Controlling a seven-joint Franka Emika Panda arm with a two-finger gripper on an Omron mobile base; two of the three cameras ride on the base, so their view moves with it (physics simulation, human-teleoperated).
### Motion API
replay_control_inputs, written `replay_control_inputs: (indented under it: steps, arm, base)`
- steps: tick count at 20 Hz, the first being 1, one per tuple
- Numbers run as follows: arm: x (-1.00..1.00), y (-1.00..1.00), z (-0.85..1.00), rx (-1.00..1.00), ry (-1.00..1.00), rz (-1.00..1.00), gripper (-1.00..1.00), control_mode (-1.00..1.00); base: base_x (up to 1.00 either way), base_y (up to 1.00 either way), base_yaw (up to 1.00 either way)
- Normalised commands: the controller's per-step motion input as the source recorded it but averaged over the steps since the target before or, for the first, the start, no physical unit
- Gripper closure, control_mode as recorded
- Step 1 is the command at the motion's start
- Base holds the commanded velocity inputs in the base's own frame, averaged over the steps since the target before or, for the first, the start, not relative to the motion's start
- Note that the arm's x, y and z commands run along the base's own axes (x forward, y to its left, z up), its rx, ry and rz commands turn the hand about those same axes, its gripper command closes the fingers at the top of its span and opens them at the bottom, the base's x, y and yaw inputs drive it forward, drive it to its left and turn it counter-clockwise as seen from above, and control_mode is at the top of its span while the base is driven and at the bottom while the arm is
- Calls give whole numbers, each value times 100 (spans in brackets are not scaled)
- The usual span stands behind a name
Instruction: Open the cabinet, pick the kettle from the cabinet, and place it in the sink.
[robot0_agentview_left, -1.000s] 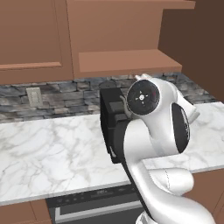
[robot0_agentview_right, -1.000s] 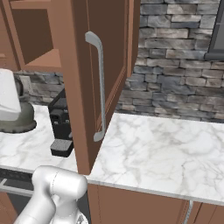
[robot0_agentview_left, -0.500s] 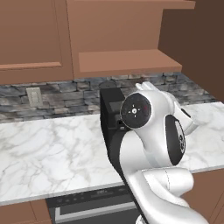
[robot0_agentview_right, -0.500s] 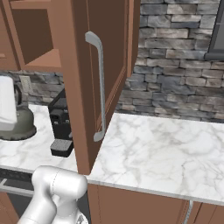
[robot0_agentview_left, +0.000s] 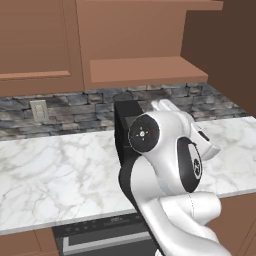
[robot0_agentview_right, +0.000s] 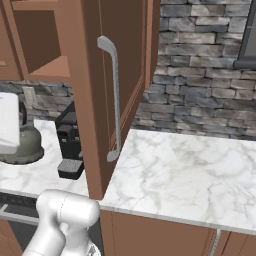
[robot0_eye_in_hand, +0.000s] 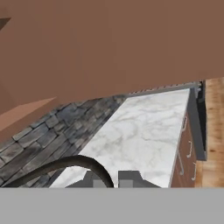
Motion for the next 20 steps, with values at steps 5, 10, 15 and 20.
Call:
replay_control_inputs:
  steps: [5, 10, 15, 20]
  arm:
    - [2, 2, -6, -1, 0, 0, 100, -100]
    - [4, 0, -7, 0, 0, 0, 100, -100]
    - [1, 7, -9, -2, -2, 0, 100, -100]
    - [0, 0, 0, 0, 0, 0, 100, -100]
  base:
    - [0, 0, 0]
    - [0, 0, 0]
    - [0, 0, 0]
    - [0, 0, 0]
